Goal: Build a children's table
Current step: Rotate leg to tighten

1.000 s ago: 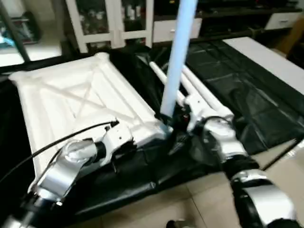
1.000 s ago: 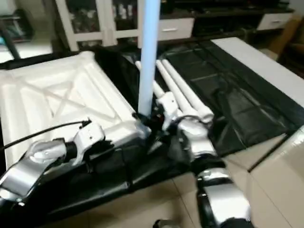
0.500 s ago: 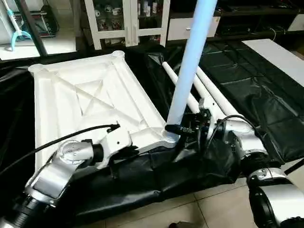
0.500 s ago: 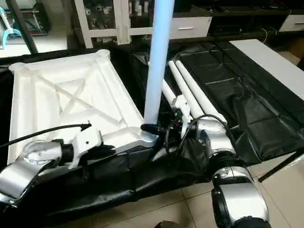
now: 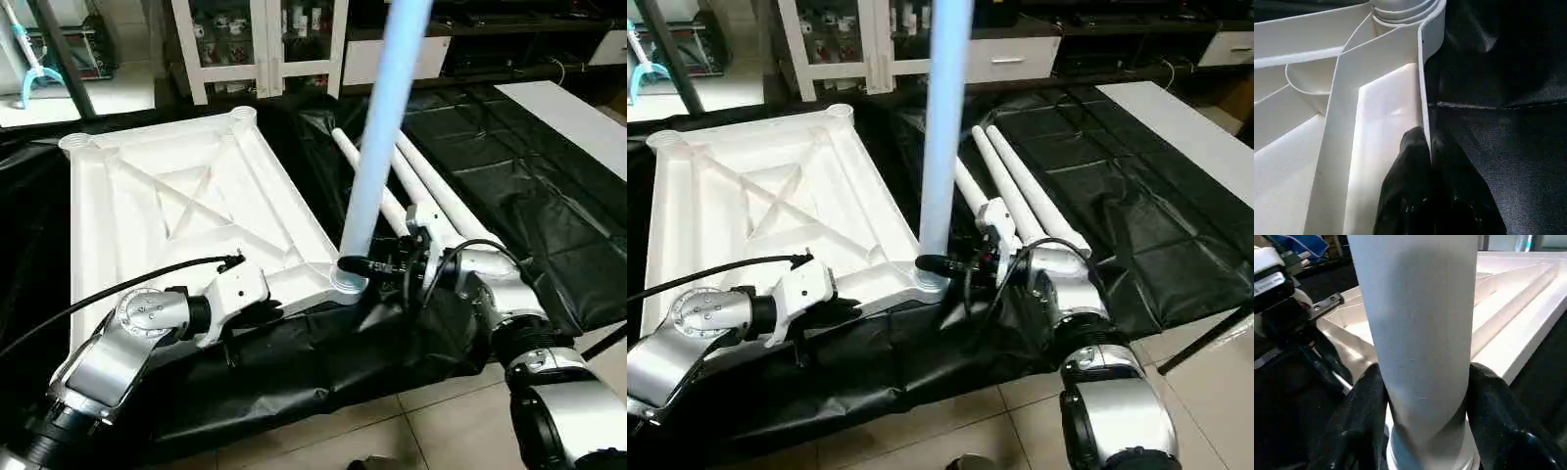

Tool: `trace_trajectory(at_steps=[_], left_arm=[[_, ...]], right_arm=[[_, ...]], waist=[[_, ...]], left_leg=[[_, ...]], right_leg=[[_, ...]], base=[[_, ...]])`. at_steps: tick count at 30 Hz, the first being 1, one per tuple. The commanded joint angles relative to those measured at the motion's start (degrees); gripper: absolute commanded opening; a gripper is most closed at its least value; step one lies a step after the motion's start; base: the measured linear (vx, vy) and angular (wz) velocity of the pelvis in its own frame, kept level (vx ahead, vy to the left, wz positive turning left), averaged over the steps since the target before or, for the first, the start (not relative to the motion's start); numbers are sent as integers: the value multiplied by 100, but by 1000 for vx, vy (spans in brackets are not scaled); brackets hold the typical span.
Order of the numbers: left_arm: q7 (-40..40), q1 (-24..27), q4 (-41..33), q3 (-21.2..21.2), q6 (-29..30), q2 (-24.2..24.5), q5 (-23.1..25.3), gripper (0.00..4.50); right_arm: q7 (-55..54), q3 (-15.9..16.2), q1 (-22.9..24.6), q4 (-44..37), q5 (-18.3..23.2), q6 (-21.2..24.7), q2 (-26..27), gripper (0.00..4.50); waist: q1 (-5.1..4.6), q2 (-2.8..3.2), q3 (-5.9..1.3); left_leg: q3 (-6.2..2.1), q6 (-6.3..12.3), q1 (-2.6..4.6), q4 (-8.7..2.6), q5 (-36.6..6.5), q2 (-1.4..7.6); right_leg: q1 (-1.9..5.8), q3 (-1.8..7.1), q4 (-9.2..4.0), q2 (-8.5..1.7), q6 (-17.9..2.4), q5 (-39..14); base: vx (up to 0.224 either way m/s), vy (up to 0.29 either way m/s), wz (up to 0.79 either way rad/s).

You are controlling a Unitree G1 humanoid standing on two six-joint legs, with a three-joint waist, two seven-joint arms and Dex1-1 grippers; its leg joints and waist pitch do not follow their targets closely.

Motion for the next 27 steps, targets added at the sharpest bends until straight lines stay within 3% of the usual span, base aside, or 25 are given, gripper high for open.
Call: trace_trajectory(at_steps=[1,2,5,7,8,10,11,12,14,16,19,20,23,27], left_arm=[[-17,121,184,-201,262,4,191,0],[-17,121,184,-201,262,4,191,0],[496,-89,177,-216,866,-401,312,0],[1073,-251,247,-121,1367,-767,436,0],[1701,-416,362,43,1827,-1206,517,0],[1901,-502,400,65,2016,-1435,517,0],[1980,-542,414,69,2098,-1538,513,0],[2023,-588,425,35,2155,-1655,498,0],[2065,-674,442,-69,2180,-1859,500,0],[1883,-657,413,-166,2019,-1757,531,0],[1716,-559,375,-116,1943,-1485,567,0],[1676,-523,375,-93,1888,-1403,581,0],[1438,-355,304,-51,1653,-1040,545,0],[780,-78,174,-12,1016,-504,393,0]], right_arm=[[-974,-94,45,113,-192,-95,16,195],[-974,-94,45,113,-192,-95,16,194],[-2592,-68,97,241,-520,-32,414,192],[-3596,-139,85,351,-609,69,663,190],[-4417,-239,60,447,-615,137,917,190],[-4825,-331,43,495,-549,174,1117,189],[-5016,-379,34,517,-512,192,1219,189],[-5181,-405,31,529,-477,187,1379,189],[-5287,-300,27,503,-533,118,1727,189],[-5033,-136,0,409,-617,-68,1838,189],[-4557,23,-8,263,-669,-359,1729,189],[-4260,47,8,205,-621,-426,1677,189],[-3529,51,68,28,-478,-544,1386,259],[-2883,-41,44,-32,-384,-654,903,285]], waist=[[31,74,-325],[16,74,-309],[-21,68,-276],[-97,68,-241],[-114,66,-239],[-143,74,-260],[-171,69,-249],[-189,78,-241],[-229,134,-227],[-292,158,-194],[-372,188,-212],[-398,190,-219],[-392,183,-225],[-360,186,-266]], left_leg=[[23,189,3,-459,-1668,64],[10,125,1,-468,-1766,56],[5,-7,24,-476,-1992,57],[-44,-191,25,-490,-2290,29],[-59,-233,69,-476,-2426,6],[-73,-189,123,-454,-2586,-16],[-80,-156,96,-471,-2631,-18],[-112,-133,77,-485,-2791,-27],[-161,-101,125,-495,-3126,-42],[-241,-112,108,-550,-3528,-26],[-278,-95,122,-578,-3677,-18],[-277,-73,91,-584,-3568,-13],[-254,-14,60,-578,-3332,-8],[-206,113,-12,-570,-2713,6]], right_leg=[[287,213,-385,-153,-1302,-1771],[285,207,-403,-153,-1224,-1997],[237,217,-454,-153,-1084,-2376],[228,191,-506,-159,-779,-3089],[193,167,-571,-151,-613,-3413],[161,152,-625,-148,-524,-3528],[169,145,-639,-138,-500,-3524],[176,103,-667,-125,-403,-3592],[145,41,-730,-121,-308,-3717],[206,-75,-788,-118,-249,-3630],[245,-102,-785,-154,-375,-3296],[273,-83,-759,-174,-493,-3124],[270,-27,-723,-188,-685,-2885],[313,51,-619,-191,-1022,-2234]], base=[[0,0,0],[0,0,0],[0,0,0],[0,0,0],[0,0,0],[0,0,0],[0,0,0],[0,0,0],[0,0,0],[0,0,0],[0,0,0],[0,0,0],[0,0,0],[0,0,0]])
